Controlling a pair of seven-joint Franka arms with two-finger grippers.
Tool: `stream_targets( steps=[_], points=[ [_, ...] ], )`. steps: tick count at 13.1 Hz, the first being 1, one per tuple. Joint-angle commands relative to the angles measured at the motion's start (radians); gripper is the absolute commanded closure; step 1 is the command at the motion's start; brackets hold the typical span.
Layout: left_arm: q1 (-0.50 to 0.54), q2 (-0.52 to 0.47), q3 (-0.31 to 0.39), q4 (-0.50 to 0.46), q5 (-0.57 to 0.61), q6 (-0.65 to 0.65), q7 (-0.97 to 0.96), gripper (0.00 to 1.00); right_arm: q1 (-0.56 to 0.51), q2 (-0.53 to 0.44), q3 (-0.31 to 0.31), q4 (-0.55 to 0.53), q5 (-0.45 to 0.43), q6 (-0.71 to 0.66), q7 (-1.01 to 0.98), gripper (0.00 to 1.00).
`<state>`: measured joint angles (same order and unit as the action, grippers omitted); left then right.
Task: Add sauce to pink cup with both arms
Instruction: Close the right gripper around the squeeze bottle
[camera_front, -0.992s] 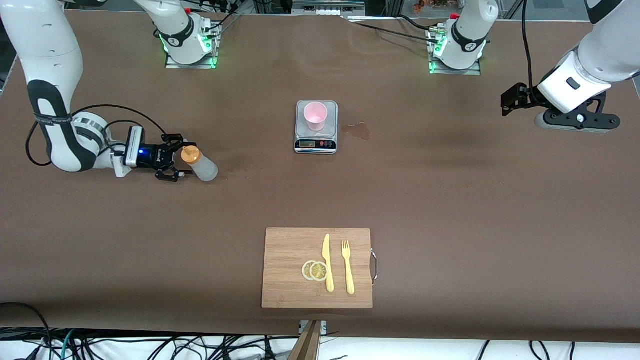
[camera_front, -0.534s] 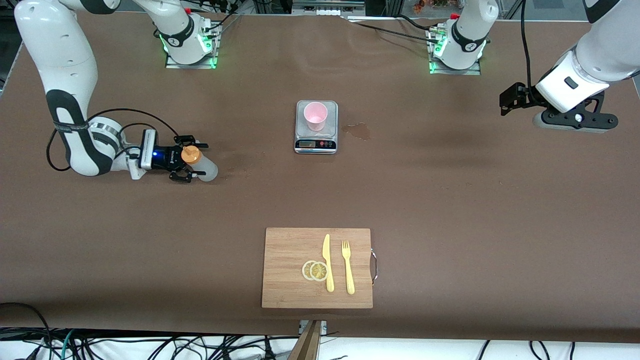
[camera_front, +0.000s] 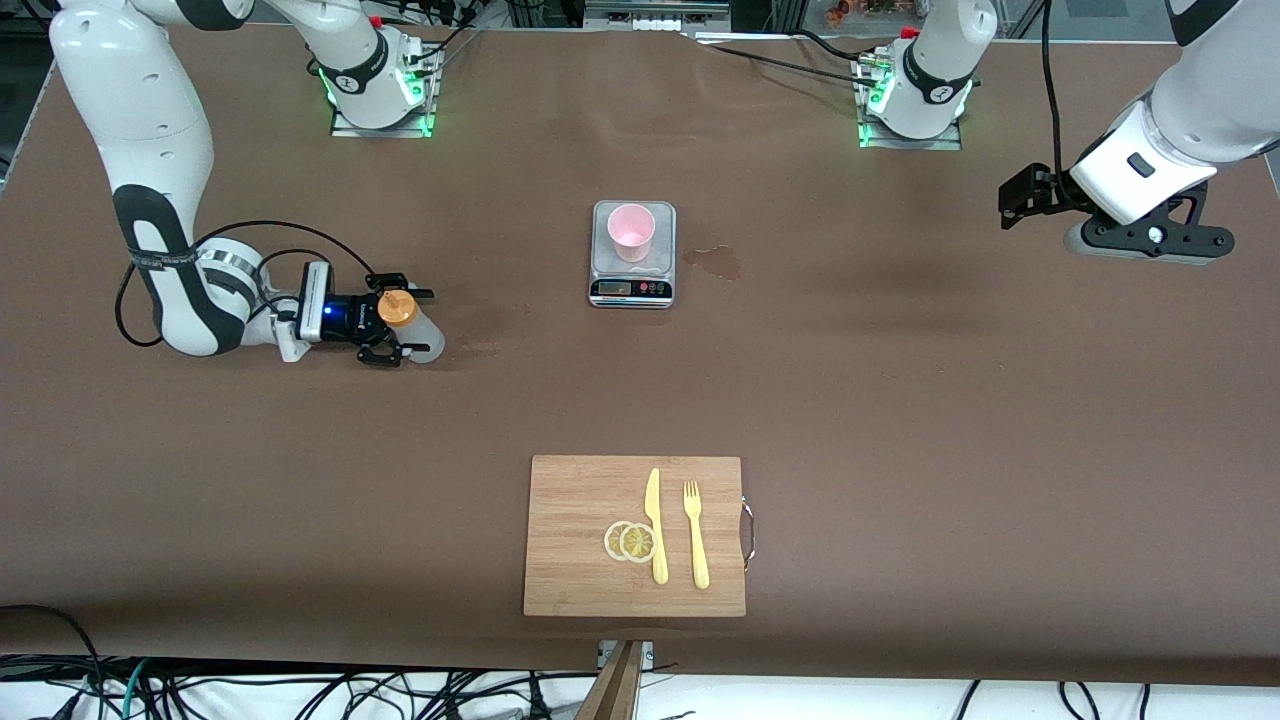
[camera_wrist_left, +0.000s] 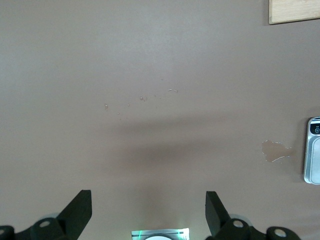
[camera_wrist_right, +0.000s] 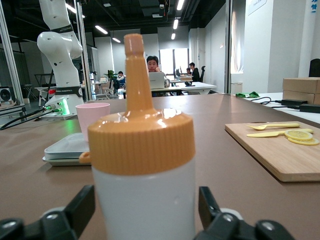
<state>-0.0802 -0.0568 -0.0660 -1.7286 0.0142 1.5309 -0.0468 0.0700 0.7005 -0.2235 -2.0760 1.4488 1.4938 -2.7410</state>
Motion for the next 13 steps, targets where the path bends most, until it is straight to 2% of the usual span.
stream_targets(
  steps=[1,5,7,10,13],
  points=[
    [0.007,-0.011,-0.021,0.011,-0.019,-0.025,0.015,0.0,0.005,0.014,0.003,0.022,0.019,0.0,-0.079,0.85],
    [0.013,-0.009,-0.021,0.011,-0.019,-0.023,0.015,0.0,0.007,0.04,0.024,0.023,0.022,-0.001,-0.031,0.87],
    [0.013,-0.009,-0.021,0.011,-0.019,-0.025,0.015,0.0,0.014,0.002,0.023,0.027,0.01,0.002,-0.011,0.98],
    [0.016,-0.011,-0.021,0.011,-0.019,-0.025,0.015,0.0,0.045,-0.047,0.023,0.042,0.002,0.052,0.097,0.99],
    [0.016,-0.009,-0.021,0.011,-0.019,-0.029,0.015,0.0,0.071,-0.218,0.042,0.033,-0.179,0.178,0.393,0.99]
  ],
)
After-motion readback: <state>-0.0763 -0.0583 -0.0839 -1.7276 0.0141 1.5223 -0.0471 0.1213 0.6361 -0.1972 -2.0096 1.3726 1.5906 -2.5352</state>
